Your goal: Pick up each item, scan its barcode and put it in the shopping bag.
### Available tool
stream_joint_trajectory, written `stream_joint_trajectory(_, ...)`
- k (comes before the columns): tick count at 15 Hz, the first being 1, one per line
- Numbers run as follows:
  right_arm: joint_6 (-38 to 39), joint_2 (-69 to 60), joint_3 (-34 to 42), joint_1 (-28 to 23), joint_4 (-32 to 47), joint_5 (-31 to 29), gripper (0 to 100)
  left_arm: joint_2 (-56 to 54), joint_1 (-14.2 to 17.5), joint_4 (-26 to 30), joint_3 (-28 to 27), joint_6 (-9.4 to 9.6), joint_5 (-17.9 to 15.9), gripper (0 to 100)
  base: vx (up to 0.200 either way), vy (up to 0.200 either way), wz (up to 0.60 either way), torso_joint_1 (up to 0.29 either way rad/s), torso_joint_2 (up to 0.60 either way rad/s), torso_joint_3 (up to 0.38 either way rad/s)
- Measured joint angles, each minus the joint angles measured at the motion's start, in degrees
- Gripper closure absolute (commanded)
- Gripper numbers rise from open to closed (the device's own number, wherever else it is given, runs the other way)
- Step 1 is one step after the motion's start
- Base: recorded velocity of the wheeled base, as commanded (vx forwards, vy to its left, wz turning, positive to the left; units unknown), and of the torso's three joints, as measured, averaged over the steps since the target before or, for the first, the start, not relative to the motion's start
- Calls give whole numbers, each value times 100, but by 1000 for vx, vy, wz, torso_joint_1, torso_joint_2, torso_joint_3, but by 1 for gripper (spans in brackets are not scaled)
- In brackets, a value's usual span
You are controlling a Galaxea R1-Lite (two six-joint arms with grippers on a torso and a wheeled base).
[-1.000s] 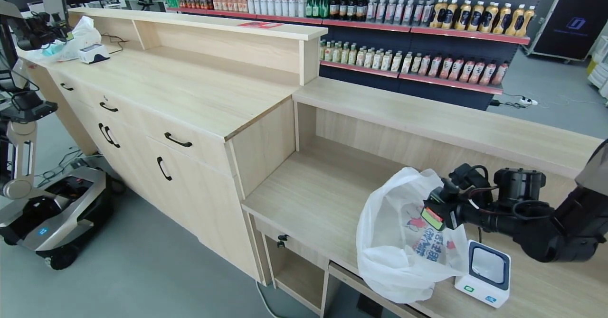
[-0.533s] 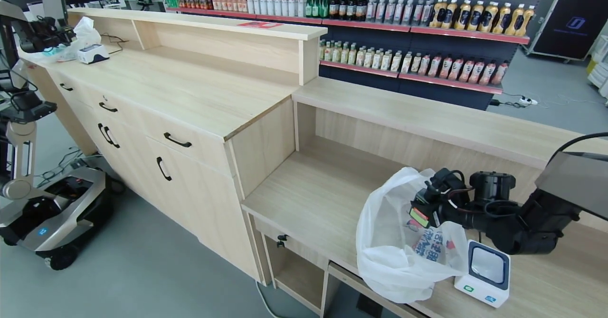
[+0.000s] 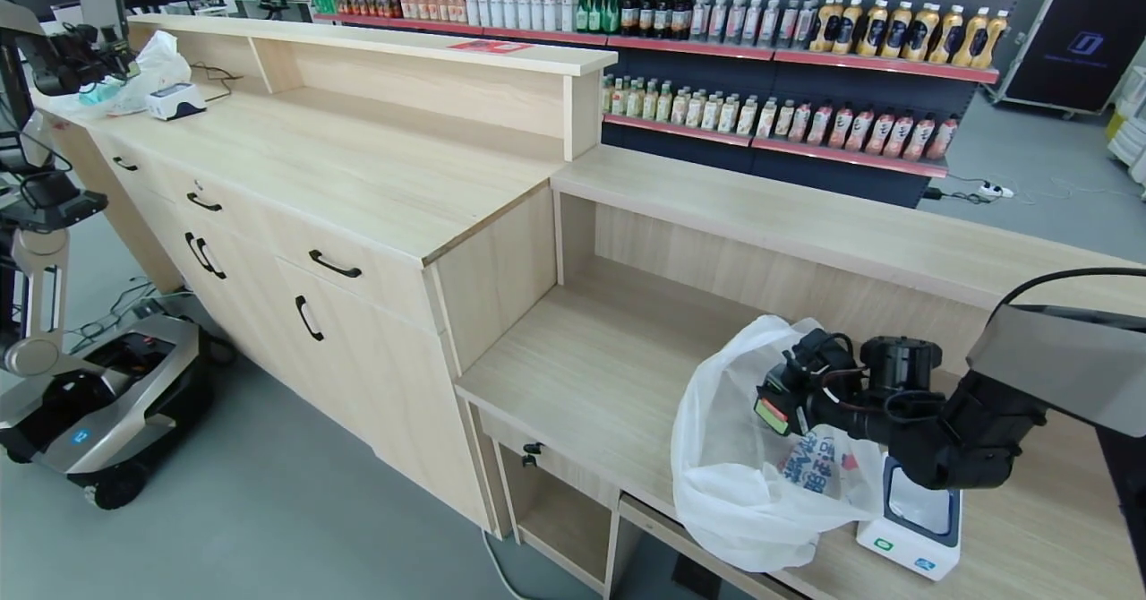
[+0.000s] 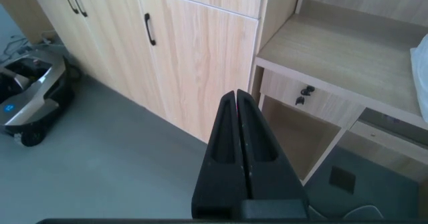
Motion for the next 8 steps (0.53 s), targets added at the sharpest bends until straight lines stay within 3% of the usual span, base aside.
stream_joint_trajectory(8, 46, 279, -45, 7, -37, 0, 100, 0, -5, 0, 0, 2, 0, 100, 0, 0, 0, 0, 0, 0)
